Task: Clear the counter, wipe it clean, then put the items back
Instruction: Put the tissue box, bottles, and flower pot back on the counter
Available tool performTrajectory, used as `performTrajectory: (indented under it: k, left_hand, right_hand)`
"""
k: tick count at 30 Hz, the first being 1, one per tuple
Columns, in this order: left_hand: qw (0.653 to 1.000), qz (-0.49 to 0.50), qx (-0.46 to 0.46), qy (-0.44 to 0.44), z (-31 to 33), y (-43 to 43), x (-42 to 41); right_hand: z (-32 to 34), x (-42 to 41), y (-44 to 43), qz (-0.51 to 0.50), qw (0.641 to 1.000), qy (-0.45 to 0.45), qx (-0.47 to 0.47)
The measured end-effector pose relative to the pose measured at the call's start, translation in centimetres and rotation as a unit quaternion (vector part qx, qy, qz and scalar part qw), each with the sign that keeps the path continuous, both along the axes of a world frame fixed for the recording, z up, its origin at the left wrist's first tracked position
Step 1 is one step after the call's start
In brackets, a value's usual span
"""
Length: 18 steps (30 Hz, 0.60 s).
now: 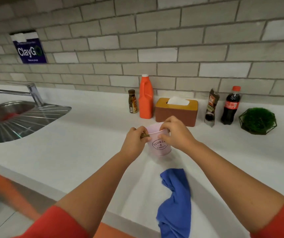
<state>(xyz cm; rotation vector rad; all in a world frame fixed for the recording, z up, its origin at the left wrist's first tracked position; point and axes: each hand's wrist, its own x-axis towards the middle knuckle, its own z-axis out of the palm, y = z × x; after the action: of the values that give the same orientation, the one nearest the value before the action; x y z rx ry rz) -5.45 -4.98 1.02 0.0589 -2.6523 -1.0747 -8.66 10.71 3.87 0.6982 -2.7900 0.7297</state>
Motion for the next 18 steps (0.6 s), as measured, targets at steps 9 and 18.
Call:
performTrajectory:
  k: [9, 18]
  left_hand:
    - [0.997, 0.070, 0.006, 0.024, -0.2, -7.6, -5.1]
    - [0.996, 0.046, 0.056, 0.045, -1.7, -14.2, -10.2]
  right_hand:
    - [-0.6, -6.7, -7.5, 0.024, 0.998, -0.045, -0.047]
    - [-1.1, -11.4, -14.1, 0.002, 0.998, -0.039, -0.048]
